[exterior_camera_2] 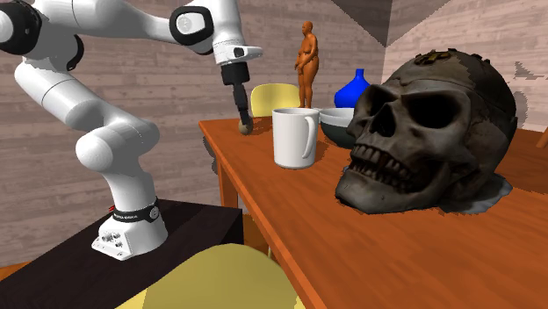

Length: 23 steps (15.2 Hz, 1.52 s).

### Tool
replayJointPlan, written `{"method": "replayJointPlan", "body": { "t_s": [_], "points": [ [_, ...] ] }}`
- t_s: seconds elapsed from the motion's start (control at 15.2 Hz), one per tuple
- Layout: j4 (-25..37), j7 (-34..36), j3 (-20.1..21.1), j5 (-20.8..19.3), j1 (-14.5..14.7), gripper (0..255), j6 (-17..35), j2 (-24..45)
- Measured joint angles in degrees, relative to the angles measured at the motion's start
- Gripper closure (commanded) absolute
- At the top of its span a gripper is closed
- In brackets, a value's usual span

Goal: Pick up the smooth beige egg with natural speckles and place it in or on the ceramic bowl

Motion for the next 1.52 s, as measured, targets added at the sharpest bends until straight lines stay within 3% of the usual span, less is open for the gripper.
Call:
{"method": "replayJointPlan", "body": {
  "t_s": [0.4,0.46,1.12,1.52],
  "points": [
    [-0.65,0.13,0.20,0.12,0.06,0,0.88,0.20],
    [-0.65,0.13,0.20,0.12,0.06,255,0.89,0.20],
    [-0.66,0.12,0.20,0.12,0.06,255,0.90,0.20],
    [3.44,0.09,-0.11,-0.21,-0.17,255,-2.58,0.81]
  ]
}}
